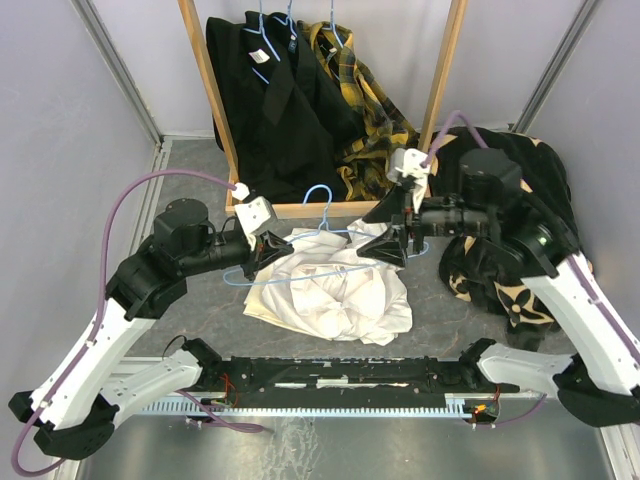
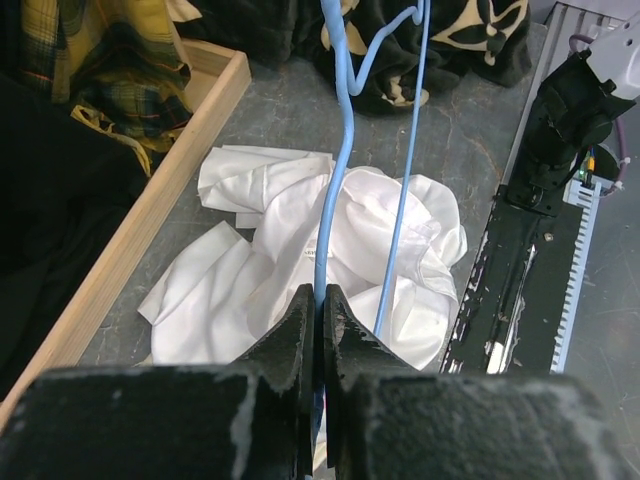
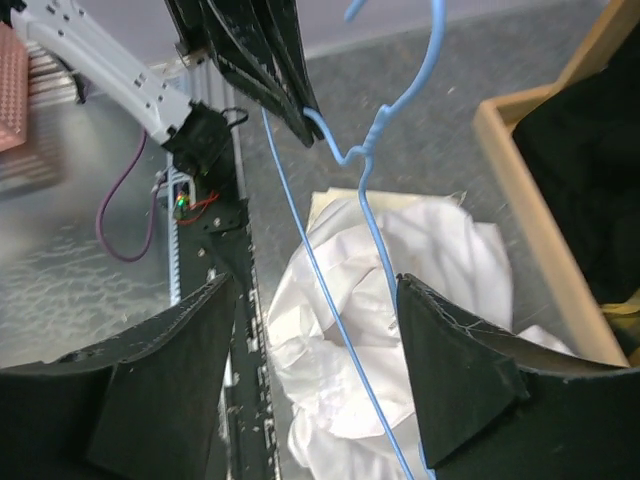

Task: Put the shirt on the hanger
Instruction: Adjust the hanger, then hang the shirt on the hanger.

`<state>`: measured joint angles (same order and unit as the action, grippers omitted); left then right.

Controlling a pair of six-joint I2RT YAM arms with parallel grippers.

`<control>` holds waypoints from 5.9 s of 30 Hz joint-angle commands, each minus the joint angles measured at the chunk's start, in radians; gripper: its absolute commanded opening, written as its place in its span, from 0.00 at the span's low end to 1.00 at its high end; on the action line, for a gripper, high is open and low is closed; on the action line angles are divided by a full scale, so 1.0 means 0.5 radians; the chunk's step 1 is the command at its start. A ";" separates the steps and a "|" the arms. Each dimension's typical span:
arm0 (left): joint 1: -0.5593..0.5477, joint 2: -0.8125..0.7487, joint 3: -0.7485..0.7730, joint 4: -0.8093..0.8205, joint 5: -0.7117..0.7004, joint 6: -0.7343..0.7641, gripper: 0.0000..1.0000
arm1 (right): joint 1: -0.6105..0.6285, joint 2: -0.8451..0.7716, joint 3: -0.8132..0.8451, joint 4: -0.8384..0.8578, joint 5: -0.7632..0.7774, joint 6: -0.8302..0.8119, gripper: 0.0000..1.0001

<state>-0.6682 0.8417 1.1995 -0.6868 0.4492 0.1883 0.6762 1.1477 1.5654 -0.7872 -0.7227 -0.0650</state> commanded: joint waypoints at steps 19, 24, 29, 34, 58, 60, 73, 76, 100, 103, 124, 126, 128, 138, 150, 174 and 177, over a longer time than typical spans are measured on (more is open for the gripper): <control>-0.001 -0.006 0.064 0.079 0.206 0.062 0.03 | 0.017 0.396 0.340 -0.294 -0.141 -0.218 0.49; -0.001 0.007 0.079 0.081 0.207 0.046 0.03 | 0.023 0.402 0.325 -0.311 -0.159 -0.232 0.43; -0.001 0.003 0.089 0.111 0.216 0.025 0.03 | 0.032 0.442 0.360 -0.362 -0.165 -0.262 0.40; -0.001 0.024 0.101 0.113 0.182 -0.031 0.03 | 0.036 0.449 0.367 -0.365 -0.168 -0.269 0.19; -0.001 -0.076 -0.010 0.060 -0.740 -0.691 0.67 | 0.035 -0.234 -0.391 0.039 0.595 0.203 0.00; -0.002 -0.081 -0.045 0.059 -0.842 -0.754 0.68 | 0.034 -0.291 -0.451 0.028 0.642 0.225 0.00; -0.001 -0.073 -0.270 0.104 -1.262 -1.133 0.77 | 0.037 -0.629 -0.579 -0.139 1.245 0.421 0.00; -0.001 -0.089 -0.360 0.170 -1.274 -1.198 0.81 | 0.035 -0.686 -0.562 -0.218 1.435 0.454 0.00; -0.018 -0.133 -1.239 0.823 -0.963 -1.736 0.65 | 0.035 -0.778 -0.640 -0.280 1.550 0.466 0.00; -0.019 -0.076 -1.300 0.968 -0.885 -1.730 0.59 | 0.036 -0.786 -0.655 -0.273 1.565 0.466 0.00; -0.135 -0.098 -1.555 1.165 -0.969 -1.932 0.46 | 0.036 -0.692 -0.616 -0.249 1.582 0.462 0.00; -0.141 -0.112 -1.574 1.175 -0.974 -1.946 0.44 | 0.035 -0.687 -0.610 -0.240 1.579 0.461 0.00; -0.142 -0.116 -1.573 1.181 -0.982 -1.943 0.40 | 0.035 -0.698 -0.617 -0.219 1.566 0.444 0.00; -0.142 -0.045 -1.534 1.175 -1.031 -1.878 0.10 | 0.035 -0.810 -0.621 -0.173 1.618 0.459 0.00; -0.143 0.160 -1.297 0.876 -1.034 -1.678 0.03 | 0.035 -1.021 -0.757 -0.043 1.880 0.558 0.00; -0.136 0.201 -1.070 0.550 -1.130 -1.458 0.03 | 0.036 -0.703 -0.391 -0.670 1.352 0.213 0.00; -0.136 0.175 -1.068 0.549 -1.150 -1.467 0.03 | 0.037 -0.652 -0.387 -0.742 1.353 0.201 0.00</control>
<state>-0.7353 0.9619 0.6289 -0.4053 -0.0891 -0.5861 0.6930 0.7963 1.3319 -1.0931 -0.0189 0.0757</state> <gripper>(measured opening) 0.051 0.015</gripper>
